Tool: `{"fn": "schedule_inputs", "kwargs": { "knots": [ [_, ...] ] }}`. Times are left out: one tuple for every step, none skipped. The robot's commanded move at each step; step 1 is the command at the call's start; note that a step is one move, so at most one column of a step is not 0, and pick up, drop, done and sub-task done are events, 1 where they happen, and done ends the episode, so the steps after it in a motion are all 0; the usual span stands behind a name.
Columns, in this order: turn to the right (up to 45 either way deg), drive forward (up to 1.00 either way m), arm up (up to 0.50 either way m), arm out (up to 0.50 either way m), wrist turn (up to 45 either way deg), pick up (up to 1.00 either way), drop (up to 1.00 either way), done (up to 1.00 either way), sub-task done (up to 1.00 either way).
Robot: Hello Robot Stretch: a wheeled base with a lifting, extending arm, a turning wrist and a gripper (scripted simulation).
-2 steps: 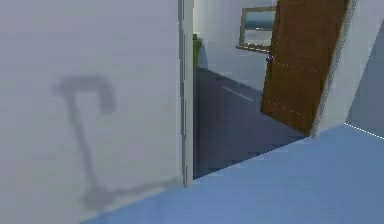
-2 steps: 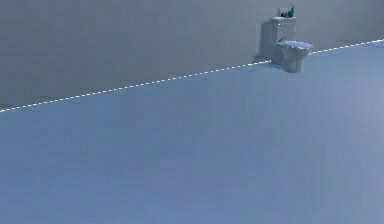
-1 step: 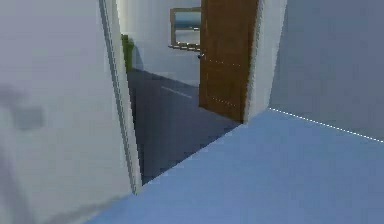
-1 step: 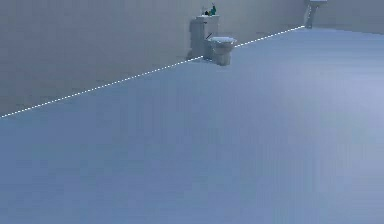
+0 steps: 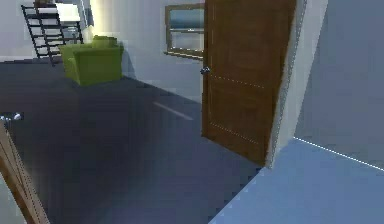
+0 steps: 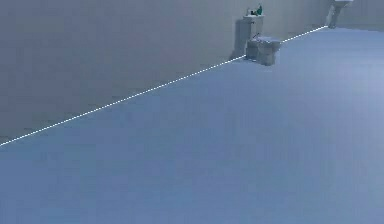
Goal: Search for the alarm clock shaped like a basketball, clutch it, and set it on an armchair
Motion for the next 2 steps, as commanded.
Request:
{"fn": "schedule_inputs", "kwargs": {
  "knots": [
    [12.0,0.0,0.0,0.0,0.0,0.0,0.0,0.0,0.0],
    [0.0,0.15,0.0,0.0,0.0,0.0,0.0,0.0,0.0]
  ]
}}
